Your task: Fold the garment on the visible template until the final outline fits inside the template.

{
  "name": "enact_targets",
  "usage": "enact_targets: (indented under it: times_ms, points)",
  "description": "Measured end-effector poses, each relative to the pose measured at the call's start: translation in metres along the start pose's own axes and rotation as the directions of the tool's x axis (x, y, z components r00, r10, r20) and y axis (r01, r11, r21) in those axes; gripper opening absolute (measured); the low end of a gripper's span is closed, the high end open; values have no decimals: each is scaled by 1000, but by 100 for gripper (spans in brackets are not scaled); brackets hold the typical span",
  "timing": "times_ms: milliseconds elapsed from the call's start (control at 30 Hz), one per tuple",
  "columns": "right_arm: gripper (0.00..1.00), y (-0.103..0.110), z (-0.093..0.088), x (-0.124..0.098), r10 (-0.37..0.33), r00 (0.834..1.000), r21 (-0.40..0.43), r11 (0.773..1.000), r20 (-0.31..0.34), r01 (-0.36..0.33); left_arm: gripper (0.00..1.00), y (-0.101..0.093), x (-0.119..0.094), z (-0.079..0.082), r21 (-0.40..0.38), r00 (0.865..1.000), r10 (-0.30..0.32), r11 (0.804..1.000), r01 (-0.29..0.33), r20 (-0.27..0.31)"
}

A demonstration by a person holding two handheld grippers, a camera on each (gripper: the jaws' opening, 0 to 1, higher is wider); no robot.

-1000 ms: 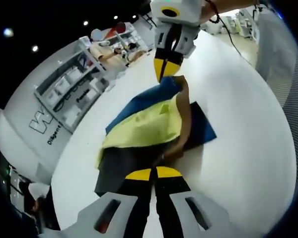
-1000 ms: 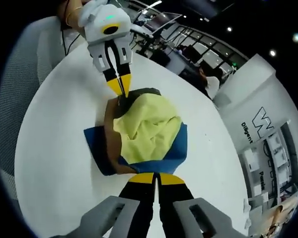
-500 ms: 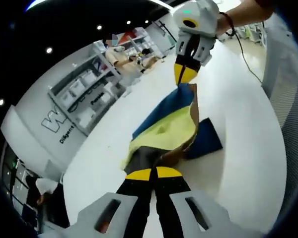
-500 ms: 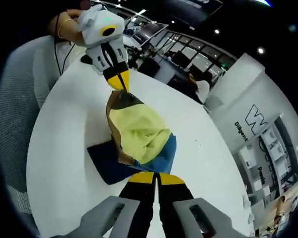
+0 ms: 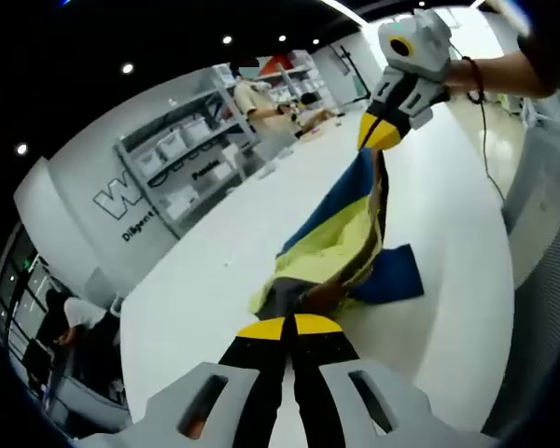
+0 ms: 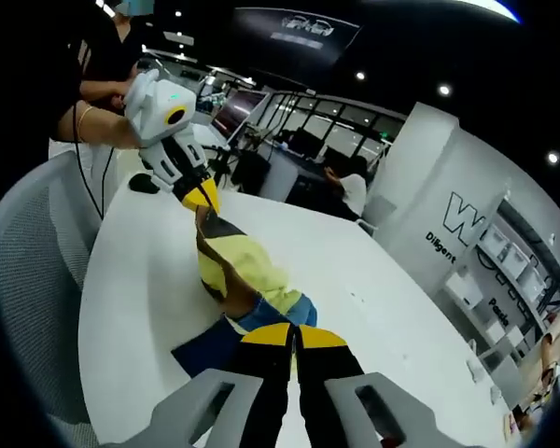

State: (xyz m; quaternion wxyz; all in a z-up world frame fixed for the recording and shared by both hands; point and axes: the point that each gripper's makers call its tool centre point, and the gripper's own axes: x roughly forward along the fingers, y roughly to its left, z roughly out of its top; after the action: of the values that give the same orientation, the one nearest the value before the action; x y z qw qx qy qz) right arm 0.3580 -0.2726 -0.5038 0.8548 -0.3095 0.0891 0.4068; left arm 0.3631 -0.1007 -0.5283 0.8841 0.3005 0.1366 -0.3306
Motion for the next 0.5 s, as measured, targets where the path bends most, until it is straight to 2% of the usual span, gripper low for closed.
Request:
enact_targets:
  times_ms: [233, 300, 500]
  points:
    - [0, -5, 30, -8, -16, 996, 38, 999, 86, 12, 1, 22, -19, 22, 4, 999, 42, 999, -42, 33]
    - [0, -8, 35, -8, -25, 994, 52, 998, 106, 20, 1, 26, -21, 24, 10, 999, 39, 999, -39, 32]
    - [0, -23, 40, 1, -59, 991, 72, 996, 124, 50, 1, 40, -15, 22, -35, 998, 57, 998, -56, 21]
